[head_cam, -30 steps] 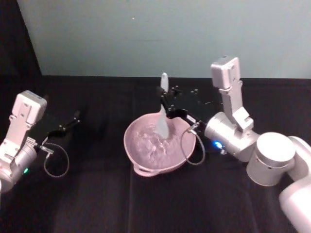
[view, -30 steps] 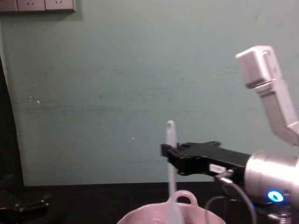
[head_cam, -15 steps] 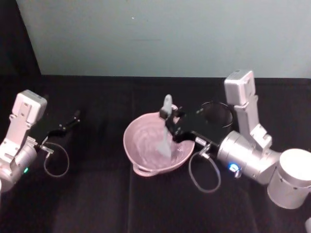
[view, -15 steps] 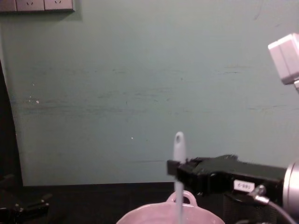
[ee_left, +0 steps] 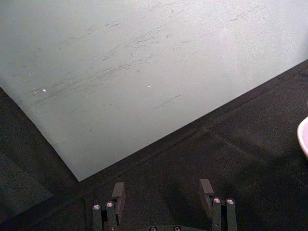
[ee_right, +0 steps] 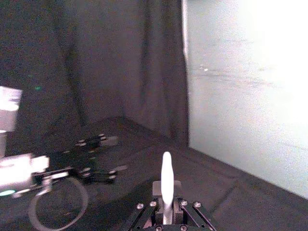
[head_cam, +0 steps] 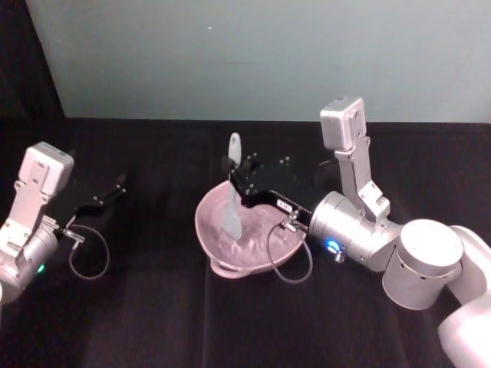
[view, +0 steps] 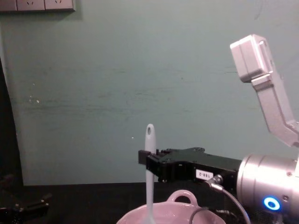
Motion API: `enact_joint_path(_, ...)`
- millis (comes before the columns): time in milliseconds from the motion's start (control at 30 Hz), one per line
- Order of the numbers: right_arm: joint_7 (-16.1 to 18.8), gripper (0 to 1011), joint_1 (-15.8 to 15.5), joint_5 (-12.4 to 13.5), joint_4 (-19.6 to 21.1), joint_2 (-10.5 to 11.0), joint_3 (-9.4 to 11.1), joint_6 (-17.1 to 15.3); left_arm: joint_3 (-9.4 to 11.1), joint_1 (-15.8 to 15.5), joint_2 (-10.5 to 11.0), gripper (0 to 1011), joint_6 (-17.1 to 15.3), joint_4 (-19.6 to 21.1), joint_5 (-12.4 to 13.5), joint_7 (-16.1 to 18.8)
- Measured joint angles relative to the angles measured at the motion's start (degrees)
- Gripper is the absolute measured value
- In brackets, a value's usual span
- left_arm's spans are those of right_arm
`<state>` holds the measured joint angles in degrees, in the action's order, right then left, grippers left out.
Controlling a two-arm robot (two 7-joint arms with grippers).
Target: Use the one hand to pick up the spoon and stir the clear water in the bowl.
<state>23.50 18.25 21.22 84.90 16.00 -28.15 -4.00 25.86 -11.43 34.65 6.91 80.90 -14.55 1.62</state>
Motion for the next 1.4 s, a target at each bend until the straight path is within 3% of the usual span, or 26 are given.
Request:
enact_joint_path(167, -1.9, 112, 2.6, -1.7, -4.6, -1.3, 1.2, 2.3, 0.0, 0.0, 0.0, 1011, 0.0, 0.0, 0.0, 0.0)
enact_joint_path(367, -2.9, 112, 3.0, -2.8, -5.4, -0.4, 3.2, 2.8, 0.0, 0.0, 0.0, 1011, 0.0, 0.0, 0.0, 0.0)
enact_joint_path(467, -2.8, 112, 1.4, -2.8, -3.2, 1.0, 4.4, 2.1, 0.0, 0.0, 0.0, 1011, 0.0, 0.0, 0.0, 0.0)
enact_joint_path(667, -1.2, 112, -2.5, -1.5, 2.4, 3.0, 4.9, 0.7, 0.0, 0.0, 0.0, 1011, 0.0, 0.0, 0.0, 0.0)
enact_joint_path(833, 0.1, 112, -4.8, -0.4, 5.5, 3.4, 3.6, 0.0, 0.0, 0.0, 0.0, 1011, 0.0, 0.0, 0.0, 0.0)
enact_joint_path(933, 0.4, 112, -4.5, -0.5, 5.2, 2.5, 2.3, 0.3, 0.0, 0.0, 0.0, 1011, 0.0, 0.0, 0.0, 0.0)
enact_joint_path(1000, 0.4, 112, -4.0, -0.8, 4.3, 1.8, 1.7, 1.1, 0.0, 0.0, 0.0, 1011, 0.0, 0.0, 0.0, 0.0)
enact_joint_path(1167, -0.1, 112, -1.3, -3.0, -2.2, -1.4, 0.9, 7.6, 0.0, 0.0, 0.0, 1011, 0.0, 0.0, 0.0, 0.0)
enact_joint_path(1400, -1.5, 112, 1.0, -5.6, -7.3, -3.1, 2.4, 13.1, 0.0, 0.0, 0.0, 1011, 0.0, 0.0, 0.0, 0.0)
